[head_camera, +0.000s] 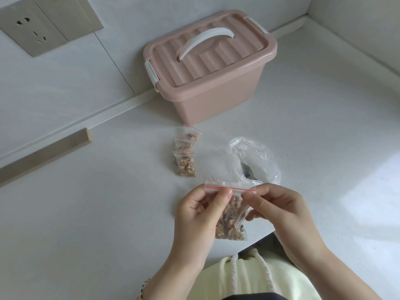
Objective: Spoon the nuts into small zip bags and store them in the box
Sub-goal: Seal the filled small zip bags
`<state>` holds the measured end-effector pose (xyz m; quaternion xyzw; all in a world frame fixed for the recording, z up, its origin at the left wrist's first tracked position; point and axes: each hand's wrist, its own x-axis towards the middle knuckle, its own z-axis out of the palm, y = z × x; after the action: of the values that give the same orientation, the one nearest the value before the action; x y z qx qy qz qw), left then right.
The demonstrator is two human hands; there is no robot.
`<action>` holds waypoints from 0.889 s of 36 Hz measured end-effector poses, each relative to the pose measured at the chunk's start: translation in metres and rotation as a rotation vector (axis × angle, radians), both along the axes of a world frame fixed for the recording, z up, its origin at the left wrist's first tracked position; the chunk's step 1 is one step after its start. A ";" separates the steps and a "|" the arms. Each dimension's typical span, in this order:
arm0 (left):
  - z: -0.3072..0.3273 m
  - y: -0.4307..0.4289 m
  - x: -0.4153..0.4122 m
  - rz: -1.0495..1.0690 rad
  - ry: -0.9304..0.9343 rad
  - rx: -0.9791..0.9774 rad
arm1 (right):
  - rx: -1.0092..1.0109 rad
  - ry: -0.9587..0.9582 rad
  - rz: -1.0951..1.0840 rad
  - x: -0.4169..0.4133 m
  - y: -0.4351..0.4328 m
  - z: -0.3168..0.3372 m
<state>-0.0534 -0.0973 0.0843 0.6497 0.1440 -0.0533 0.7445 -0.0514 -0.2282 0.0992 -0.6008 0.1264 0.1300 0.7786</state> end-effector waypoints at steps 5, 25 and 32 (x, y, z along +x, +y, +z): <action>0.001 0.001 -0.001 -0.018 0.010 -0.014 | -0.066 -0.065 0.027 0.001 -0.004 -0.001; 0.004 -0.002 -0.003 0.002 0.173 -0.131 | -0.198 -0.110 -0.085 -0.005 -0.002 -0.008; 0.007 0.000 -0.004 -0.030 0.150 -0.123 | -0.210 -0.101 -0.121 -0.005 0.001 -0.012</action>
<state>-0.0573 -0.0975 0.0911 0.5992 0.1863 -0.1216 0.7691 -0.0568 -0.2275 0.0876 -0.6761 0.1360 0.0386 0.7231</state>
